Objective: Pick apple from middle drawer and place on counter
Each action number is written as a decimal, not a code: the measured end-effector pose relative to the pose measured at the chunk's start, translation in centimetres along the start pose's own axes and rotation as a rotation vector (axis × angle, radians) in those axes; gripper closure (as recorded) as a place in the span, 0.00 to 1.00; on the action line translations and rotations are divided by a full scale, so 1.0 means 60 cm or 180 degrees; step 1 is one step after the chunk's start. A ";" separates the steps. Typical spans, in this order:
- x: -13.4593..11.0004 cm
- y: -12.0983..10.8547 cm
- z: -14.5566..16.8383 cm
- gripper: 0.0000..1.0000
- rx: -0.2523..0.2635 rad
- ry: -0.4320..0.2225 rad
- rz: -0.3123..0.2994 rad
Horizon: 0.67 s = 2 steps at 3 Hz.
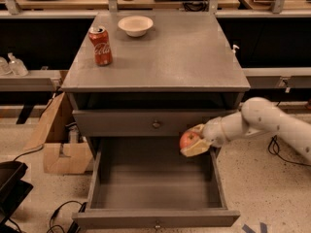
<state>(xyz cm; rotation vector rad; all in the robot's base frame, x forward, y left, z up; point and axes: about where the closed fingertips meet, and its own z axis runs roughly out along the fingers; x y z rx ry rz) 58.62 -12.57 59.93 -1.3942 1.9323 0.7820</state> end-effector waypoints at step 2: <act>-0.179 -0.029 -0.245 1.00 0.0139 0.0181 0.0050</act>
Offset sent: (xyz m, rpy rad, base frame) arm 0.0340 -0.0863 0.2820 -0.1197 -0.0139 -0.0755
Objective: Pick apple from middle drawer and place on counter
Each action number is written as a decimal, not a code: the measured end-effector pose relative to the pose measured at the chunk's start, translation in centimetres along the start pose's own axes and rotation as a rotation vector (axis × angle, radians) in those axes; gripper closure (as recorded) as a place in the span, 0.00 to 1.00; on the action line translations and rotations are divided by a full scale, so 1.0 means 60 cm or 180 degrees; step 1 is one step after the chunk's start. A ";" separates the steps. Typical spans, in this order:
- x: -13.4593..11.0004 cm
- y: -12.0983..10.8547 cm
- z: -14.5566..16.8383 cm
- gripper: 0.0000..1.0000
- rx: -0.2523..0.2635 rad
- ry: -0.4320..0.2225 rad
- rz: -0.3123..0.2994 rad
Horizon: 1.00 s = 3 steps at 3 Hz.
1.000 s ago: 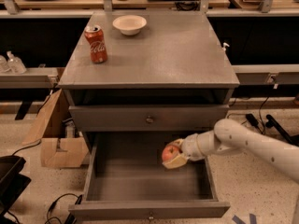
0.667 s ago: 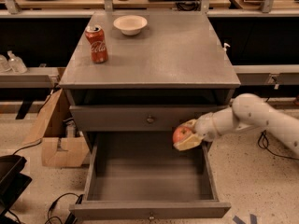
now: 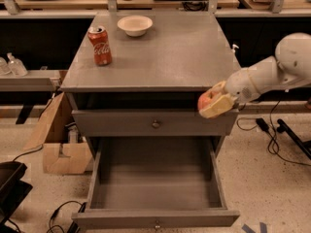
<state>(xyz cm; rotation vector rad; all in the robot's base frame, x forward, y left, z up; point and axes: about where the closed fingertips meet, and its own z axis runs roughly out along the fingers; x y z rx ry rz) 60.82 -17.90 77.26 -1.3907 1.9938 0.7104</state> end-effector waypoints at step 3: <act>-0.174 -0.017 -0.173 1.00 0.0432 0.0032 -0.0020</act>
Offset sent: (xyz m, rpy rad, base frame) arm 0.0090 -0.0369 0.2074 -0.0686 -0.1153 -0.1392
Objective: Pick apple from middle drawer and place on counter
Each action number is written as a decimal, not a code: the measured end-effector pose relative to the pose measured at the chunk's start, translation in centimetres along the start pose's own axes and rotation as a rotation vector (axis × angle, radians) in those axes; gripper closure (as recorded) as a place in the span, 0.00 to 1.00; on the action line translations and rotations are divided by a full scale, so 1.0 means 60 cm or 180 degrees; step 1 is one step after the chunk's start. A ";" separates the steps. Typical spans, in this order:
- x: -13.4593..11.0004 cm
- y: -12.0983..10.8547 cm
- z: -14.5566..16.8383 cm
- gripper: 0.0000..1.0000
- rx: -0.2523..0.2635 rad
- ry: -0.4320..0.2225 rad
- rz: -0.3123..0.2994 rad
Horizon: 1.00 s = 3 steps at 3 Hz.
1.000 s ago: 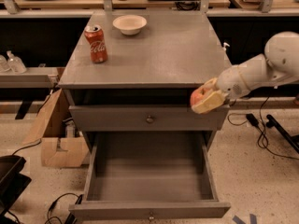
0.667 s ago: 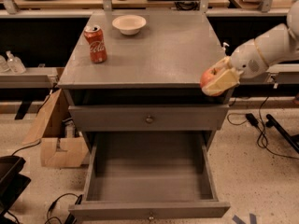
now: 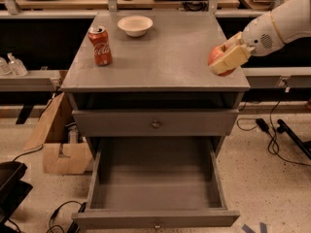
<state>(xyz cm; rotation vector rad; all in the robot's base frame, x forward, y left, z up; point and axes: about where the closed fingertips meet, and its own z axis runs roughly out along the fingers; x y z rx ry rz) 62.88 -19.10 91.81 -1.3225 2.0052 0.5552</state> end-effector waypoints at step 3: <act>-0.072 -0.086 0.186 1.00 0.0633 -0.0290 -0.0220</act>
Offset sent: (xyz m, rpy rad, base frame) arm 0.1041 0.0867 -0.0465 0.0045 -0.2920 -0.1260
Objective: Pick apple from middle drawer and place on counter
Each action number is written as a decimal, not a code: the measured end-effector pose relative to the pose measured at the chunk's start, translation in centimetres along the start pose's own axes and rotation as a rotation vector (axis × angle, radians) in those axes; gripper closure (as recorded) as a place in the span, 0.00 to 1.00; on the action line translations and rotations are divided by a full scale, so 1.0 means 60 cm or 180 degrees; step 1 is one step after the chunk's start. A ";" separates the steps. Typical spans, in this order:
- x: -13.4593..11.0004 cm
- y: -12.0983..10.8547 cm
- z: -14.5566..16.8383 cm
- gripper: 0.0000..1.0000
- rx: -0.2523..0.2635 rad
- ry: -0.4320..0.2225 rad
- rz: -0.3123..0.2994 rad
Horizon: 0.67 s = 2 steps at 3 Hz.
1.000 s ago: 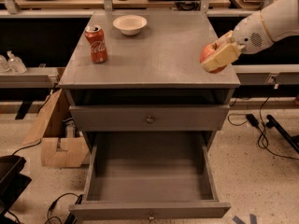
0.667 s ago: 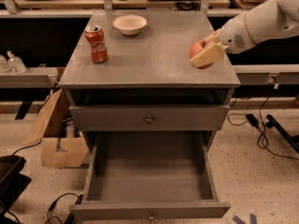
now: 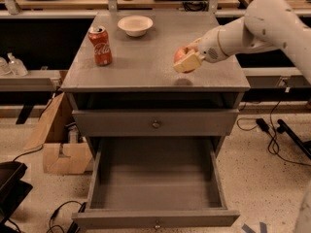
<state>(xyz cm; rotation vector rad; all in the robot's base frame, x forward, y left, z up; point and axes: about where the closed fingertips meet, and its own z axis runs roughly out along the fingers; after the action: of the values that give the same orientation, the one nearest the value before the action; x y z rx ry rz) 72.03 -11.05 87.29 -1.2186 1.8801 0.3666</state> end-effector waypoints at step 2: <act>-0.029 -0.044 0.092 1.00 0.0134 -0.0076 0.0055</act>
Offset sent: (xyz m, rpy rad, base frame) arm 0.0848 0.0429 -0.0118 0.0313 -0.0558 -0.0712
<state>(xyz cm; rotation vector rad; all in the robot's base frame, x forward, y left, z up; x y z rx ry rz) 77.28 -7.77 85.85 -1.1660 1.8700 0.3478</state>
